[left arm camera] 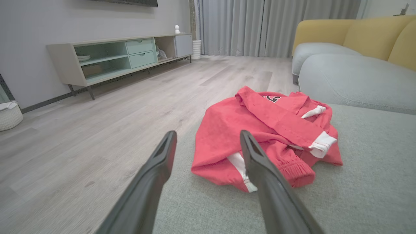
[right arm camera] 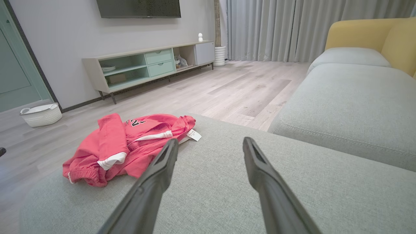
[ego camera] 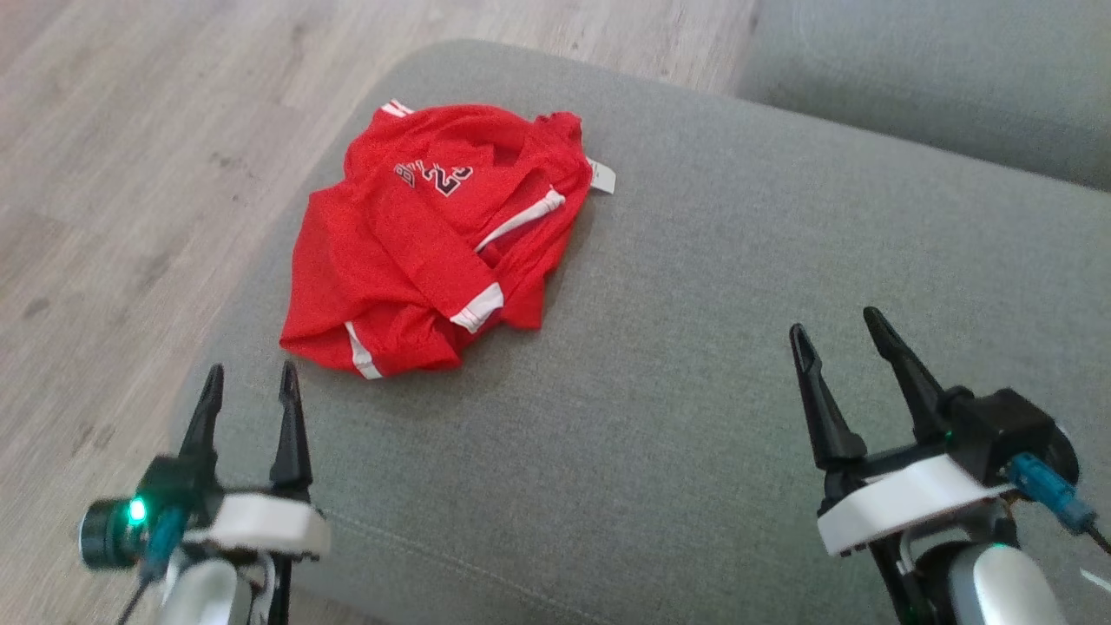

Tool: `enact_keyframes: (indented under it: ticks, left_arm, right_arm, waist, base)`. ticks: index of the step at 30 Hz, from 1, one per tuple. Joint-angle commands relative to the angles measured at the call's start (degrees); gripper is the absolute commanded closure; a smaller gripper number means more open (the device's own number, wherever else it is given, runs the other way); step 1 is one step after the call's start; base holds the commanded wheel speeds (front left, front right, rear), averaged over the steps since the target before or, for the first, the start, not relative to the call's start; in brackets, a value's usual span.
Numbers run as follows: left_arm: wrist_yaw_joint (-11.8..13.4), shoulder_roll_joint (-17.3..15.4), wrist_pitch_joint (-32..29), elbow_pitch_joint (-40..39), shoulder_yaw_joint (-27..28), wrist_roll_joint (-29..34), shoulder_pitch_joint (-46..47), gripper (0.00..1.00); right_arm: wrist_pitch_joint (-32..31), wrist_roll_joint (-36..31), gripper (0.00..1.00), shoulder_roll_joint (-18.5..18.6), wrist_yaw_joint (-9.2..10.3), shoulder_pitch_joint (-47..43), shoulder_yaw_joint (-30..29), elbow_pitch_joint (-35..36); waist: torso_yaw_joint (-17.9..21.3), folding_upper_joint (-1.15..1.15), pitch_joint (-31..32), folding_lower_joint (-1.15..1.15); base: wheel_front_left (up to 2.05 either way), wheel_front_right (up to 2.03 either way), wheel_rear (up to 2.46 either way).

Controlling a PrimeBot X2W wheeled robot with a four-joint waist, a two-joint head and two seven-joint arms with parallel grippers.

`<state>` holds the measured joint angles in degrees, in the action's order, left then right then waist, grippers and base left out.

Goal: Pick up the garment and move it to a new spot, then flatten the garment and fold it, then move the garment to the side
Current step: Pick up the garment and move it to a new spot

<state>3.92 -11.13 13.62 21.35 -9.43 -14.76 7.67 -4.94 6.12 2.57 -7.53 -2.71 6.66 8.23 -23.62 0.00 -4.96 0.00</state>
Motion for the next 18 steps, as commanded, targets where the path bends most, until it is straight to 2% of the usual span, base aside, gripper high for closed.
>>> enact_keyframes:
  ticks: [1, 4, 12, 13, 18]
  left_arm:
    - [-0.42, -1.79, -0.94, -0.98, 1.38, -0.03, 5.22, 0.00]
    - [-1.79, -2.10, -3.70, 1.46, 0.83, -0.62, 10.11, 0.00]
    - [-8.53, -3.40, -13.59, 15.48, -1.13, -3.74, 25.28, 0.00]
    - [-8.53, -3.40, -13.59, 15.48, -1.13, -3.74, 25.28, 0.00]
    - [-10.69, -3.72, -19.56, 25.52, -2.51, -6.61, 32.38, 0.00]
  right_arm:
    - [-0.63, -0.75, 0.00, 0.32, 0.04, 3.54, 0.95, 2.94]
    - [-1.72, -1.78, 0.00, 0.66, 0.04, 4.96, 0.66, 4.68]
    - [-5.16, -3.48, 0.00, 2.93, 0.04, 8.53, 0.40, 8.16]
    - [-5.16, -3.48, 0.00, 2.93, 0.04, 8.53, 0.40, 8.16]
    - [-6.72, -3.95, 0.00, 3.89, 0.04, 9.32, -0.67, 9.92]
  waist:
    - [0.38, 0.00, -2.09, 0.00]
    - [0.64, 0.00, -5.61, 0.00]
    - [1.63, 0.00, -13.94, 0.00]
    - [1.63, 0.00, -13.94, 0.00]
    - [1.86, 0.00, -16.90, 0.00]
  base:
    - [0.00, 0.00, 0.00]
    - [0.00, 0.00, 0.00]
    - [0.00, 0.00, 0.00]
    - [0.00, 0.00, 0.00]
    - [0.00, 0.00, 0.00]
